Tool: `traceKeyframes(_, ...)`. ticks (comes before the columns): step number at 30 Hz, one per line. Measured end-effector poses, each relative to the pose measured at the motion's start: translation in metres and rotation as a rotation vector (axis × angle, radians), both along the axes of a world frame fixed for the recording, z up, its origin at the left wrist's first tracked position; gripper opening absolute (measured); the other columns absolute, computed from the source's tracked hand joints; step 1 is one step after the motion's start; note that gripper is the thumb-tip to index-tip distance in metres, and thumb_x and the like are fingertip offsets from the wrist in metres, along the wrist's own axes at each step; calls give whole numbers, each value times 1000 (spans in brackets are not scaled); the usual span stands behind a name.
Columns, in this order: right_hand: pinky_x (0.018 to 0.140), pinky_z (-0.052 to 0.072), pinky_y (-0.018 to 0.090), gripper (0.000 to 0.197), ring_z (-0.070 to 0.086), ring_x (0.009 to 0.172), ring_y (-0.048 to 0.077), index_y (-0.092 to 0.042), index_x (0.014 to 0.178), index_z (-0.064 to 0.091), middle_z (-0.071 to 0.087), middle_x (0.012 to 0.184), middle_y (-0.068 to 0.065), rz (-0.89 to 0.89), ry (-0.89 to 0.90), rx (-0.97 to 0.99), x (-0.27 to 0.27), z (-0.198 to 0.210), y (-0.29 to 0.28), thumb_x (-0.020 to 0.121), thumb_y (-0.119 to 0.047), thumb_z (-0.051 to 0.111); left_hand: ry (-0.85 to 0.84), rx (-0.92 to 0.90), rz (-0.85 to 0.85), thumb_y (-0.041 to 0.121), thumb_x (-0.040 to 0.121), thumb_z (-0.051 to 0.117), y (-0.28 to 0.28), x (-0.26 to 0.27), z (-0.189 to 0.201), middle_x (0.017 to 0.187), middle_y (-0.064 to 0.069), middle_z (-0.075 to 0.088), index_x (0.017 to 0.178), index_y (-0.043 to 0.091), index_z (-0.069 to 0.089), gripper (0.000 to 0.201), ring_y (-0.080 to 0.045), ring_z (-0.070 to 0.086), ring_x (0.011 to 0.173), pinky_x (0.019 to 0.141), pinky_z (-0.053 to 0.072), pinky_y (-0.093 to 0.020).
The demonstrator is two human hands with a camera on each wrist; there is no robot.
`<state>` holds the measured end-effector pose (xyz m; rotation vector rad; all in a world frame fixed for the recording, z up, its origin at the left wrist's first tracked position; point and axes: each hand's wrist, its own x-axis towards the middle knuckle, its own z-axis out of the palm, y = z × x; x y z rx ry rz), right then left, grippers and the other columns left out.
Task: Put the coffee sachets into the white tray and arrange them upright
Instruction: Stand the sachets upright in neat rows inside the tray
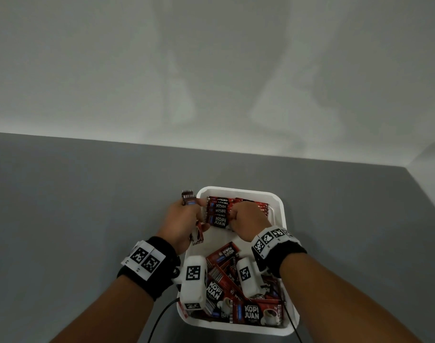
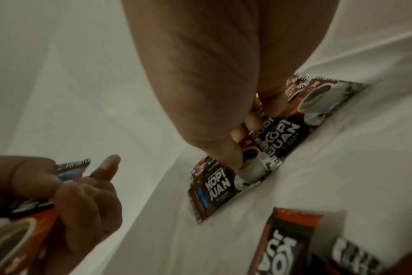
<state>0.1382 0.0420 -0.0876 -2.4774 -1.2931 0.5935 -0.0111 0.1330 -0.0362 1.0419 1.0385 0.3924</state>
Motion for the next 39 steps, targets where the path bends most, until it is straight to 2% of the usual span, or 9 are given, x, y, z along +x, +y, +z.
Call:
traceKeyframes(10,89,52,36,13,63,98,24,-15,99,75,69,103,4,49,-85,43,-3,-10,0,87,-17,70,-3,26,-32,-11,86,45,-6,5,-5,53,-1,58,83,6,60,23,-13,53,45,48,42,-27)
traceKeyframes(14,76,45,20,10,63,91,15,-16,94,76,67,95,-4,-55,14,154,3,1,-9,89,-15,68,-47,30,-80,-11,87,50,-5,4,-7,84,-18,74,97,2,69,25,-32,72,76,73,62,-46)
traceKeyframes(17,76,47,15,6,65,82,2,-21,92,75,71,86,-13,-208,239,326,5,21,-19,89,-21,70,-61,44,-68,-11,88,59,-4,6,-10,86,-18,75,101,2,69,21,-31,72,72,64,60,-38)
traceKeyframes(21,80,57,29,17,74,83,16,-18,101,73,78,87,2,-215,649,426,-3,45,-31,85,-17,79,-181,37,-143,-7,88,66,-13,13,-7,101,-29,73,111,-5,69,24,-41,72,87,73,60,-42)
traceKeyframes(26,68,53,20,20,69,70,5,-18,92,74,77,84,4,-237,512,410,6,57,-45,80,-4,81,-197,12,-68,-12,87,62,-14,21,-5,93,-31,70,95,-5,65,11,-44,71,78,73,61,-55)
traceKeyframes(29,64,50,14,15,65,65,-1,-20,94,75,76,80,-1,-176,433,354,8,59,-48,83,-10,79,-165,66,-110,-10,88,63,-16,20,-7,99,-37,69,103,-13,58,16,-52,69,86,81,55,-65)
traceKeyframes(33,60,41,7,14,58,61,-4,-20,97,76,66,75,-13,-82,232,286,8,57,-42,84,-14,77,-108,169,-116,-7,89,65,-18,20,-9,78,-19,67,93,0,62,9,-24,65,61,53,51,-33)
traceKeyframes(36,67,41,9,17,60,74,2,-17,102,75,63,83,-12,-69,150,137,20,43,-40,86,-11,75,-82,104,-24,-5,90,60,-8,18,-14,78,-12,60,81,14,62,21,-23,55,66,60,45,-35)
traceKeyframes(39,77,39,16,18,60,96,14,-16,100,74,63,98,-5,40,61,-56,22,22,-37,86,-6,69,-36,96,-37,-2,93,55,-6,12,-14,70,-6,52,79,15,60,22,-15,46,58,48,37,-26)
